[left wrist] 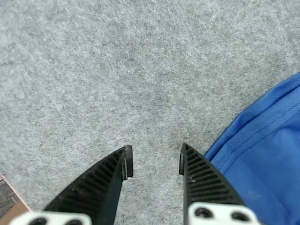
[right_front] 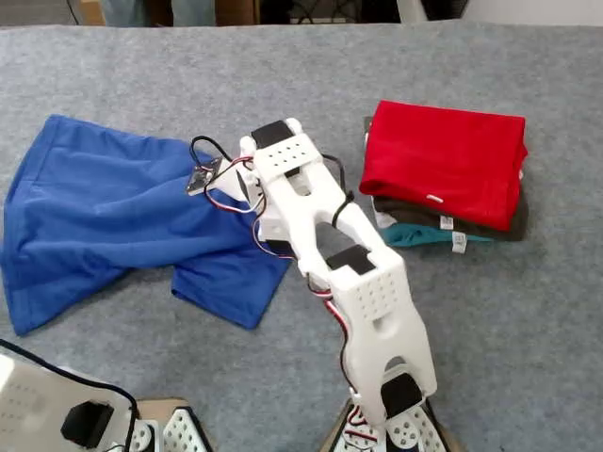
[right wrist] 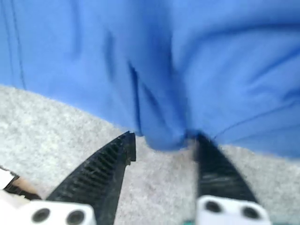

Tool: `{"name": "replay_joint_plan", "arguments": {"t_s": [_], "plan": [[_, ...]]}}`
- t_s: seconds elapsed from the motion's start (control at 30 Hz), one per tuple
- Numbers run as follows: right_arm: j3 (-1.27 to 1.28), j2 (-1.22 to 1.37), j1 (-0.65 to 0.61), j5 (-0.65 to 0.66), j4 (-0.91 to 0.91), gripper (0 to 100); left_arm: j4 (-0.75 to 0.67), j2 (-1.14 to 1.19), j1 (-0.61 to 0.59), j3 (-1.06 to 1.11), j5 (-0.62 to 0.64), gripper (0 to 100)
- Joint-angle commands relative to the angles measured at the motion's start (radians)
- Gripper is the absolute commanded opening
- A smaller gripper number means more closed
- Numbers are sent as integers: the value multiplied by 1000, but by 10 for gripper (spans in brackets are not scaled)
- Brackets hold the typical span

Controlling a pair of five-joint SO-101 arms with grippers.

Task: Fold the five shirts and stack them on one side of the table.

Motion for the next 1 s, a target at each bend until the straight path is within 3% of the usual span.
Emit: {"name": "replay_joint_plan", "arguments": {"t_s": [0.0, 0.3, 0.5, 0.77, 0.97], "plan": [[-42, -117, 9, -9, 28, 289, -9, -6, 10, -1, -44, 181], [-8, -317, -2, -14, 35, 289, -12, -9, 27, 22, -57, 181], [386, -553, -173, 17, 11, 289, -72, -14, -12, 54, -55, 181], [878, -762, -368, -83, -318, 289, -78, -8, -13, 53, -57, 181], [1055, -762, -397, -173, -534, 289, -78, -5, -12, 54, -52, 181]]}}
